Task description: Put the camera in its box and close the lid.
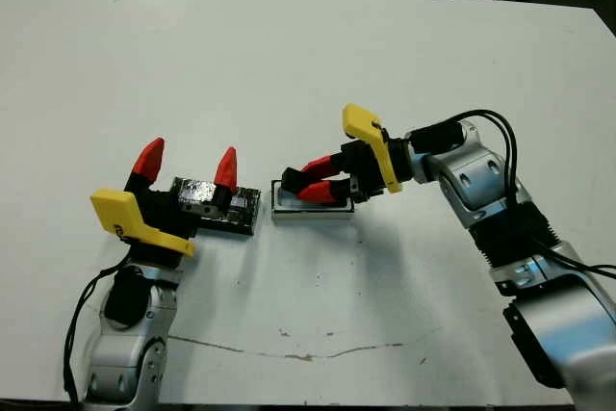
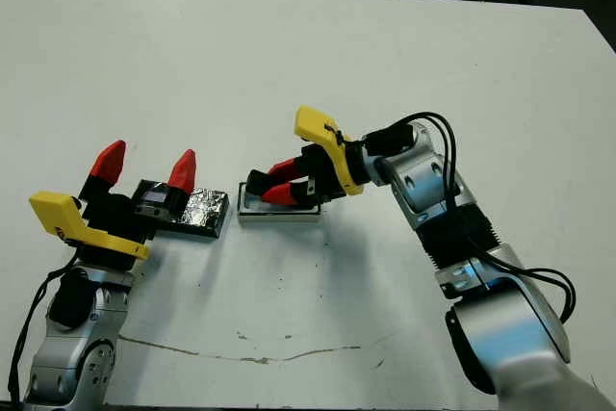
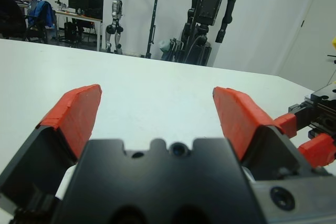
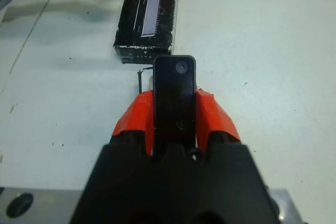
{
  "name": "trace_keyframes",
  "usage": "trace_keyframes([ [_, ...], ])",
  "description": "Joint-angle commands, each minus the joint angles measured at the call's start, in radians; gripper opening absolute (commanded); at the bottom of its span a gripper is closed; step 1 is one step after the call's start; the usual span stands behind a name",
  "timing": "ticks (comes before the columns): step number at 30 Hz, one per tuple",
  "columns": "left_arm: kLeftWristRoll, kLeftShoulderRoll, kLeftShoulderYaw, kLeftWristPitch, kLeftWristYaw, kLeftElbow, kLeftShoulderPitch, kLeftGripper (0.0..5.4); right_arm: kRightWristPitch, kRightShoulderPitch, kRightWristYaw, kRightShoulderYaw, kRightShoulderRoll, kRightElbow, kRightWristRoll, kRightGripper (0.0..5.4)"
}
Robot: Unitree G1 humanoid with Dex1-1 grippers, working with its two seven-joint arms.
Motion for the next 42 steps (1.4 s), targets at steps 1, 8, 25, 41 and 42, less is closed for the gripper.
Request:
trace_keyframes([
  [1, 0.002, 0.001, 0.0, 0.0, -0.005, 0.006, 0.01, 5.4, -0.021, 0.025, 0.01, 0.002, -0.041, 0.021, -0.018, 1.68],
  [8, 0.004, 0.0, -0.001, 0.004, -0.001, 0.002, 0.014, 5.4, 0.018, 0.024, 0.003, 0.021, -0.06, -0.002, -0.036, 2.16],
  [25, 0.007, 0.0, -0.002, -0.001, -0.001, 0.007, 0.015, 5.4, -0.136, 0.023, 0.056, -0.01, -0.076, 0.021, -0.02, 4.71],
  [41, 0.011, 0.019, 0.007, 0.0, -0.01, -0.001, 0.009, 5.4, 0.106, 0.427, -0.282, -0.441, -0.125, -0.518, 0.257, 5.38],
  [42, 0.011, 0.025, 0.009, -0.001, -0.015, -0.002, 0.007, 5.4, 0.112, 0.488, -0.339, -0.475, -0.108, -0.567, 0.27, 5.3],
])
